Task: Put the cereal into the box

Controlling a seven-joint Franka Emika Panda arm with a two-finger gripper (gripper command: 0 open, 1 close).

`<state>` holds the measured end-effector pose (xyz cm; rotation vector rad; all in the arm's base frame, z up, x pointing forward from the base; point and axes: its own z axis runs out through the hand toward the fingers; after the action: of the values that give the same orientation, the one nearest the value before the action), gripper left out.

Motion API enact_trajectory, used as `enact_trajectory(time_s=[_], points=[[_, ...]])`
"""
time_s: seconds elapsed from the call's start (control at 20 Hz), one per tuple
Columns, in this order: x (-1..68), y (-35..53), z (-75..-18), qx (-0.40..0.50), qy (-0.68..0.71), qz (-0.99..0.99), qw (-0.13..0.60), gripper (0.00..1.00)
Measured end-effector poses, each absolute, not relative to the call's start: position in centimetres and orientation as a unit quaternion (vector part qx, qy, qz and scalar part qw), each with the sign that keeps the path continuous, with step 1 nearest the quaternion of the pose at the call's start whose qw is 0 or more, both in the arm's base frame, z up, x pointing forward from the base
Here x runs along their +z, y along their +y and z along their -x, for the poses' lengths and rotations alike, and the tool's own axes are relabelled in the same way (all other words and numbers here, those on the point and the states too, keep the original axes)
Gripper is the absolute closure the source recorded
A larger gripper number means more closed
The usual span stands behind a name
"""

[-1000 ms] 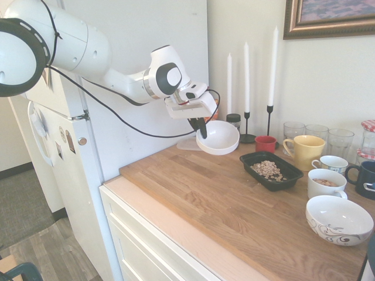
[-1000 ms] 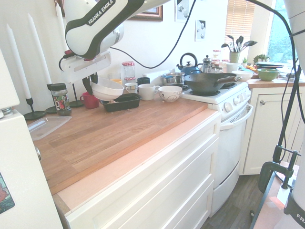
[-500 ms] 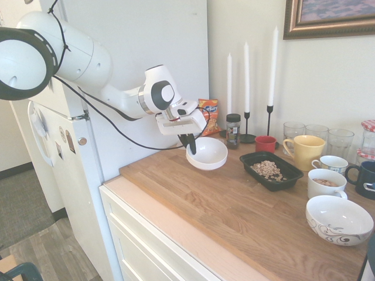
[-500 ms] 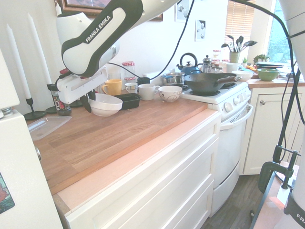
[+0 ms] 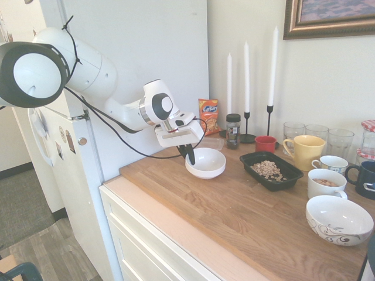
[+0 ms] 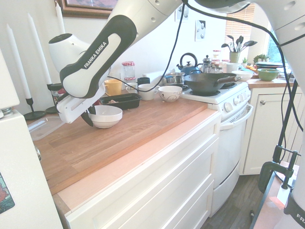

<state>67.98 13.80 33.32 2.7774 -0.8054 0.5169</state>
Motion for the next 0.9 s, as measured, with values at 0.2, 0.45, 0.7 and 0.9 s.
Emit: enact_trajectory(time_s=[0.2,0.45,0.7,0.9], points=[[32.6,14.5,-67.8,0.173,-0.264,-0.942,0.117,0.00],[31.0,16.0,-67.2,0.190,-0.233,-0.937,0.176,0.00],[30.5,16.4,-67.0,0.204,-0.218,-0.931,0.210,0.00],[31.0,16.8,-67.2,0.211,-0.217,-0.928,0.217,0.00]])
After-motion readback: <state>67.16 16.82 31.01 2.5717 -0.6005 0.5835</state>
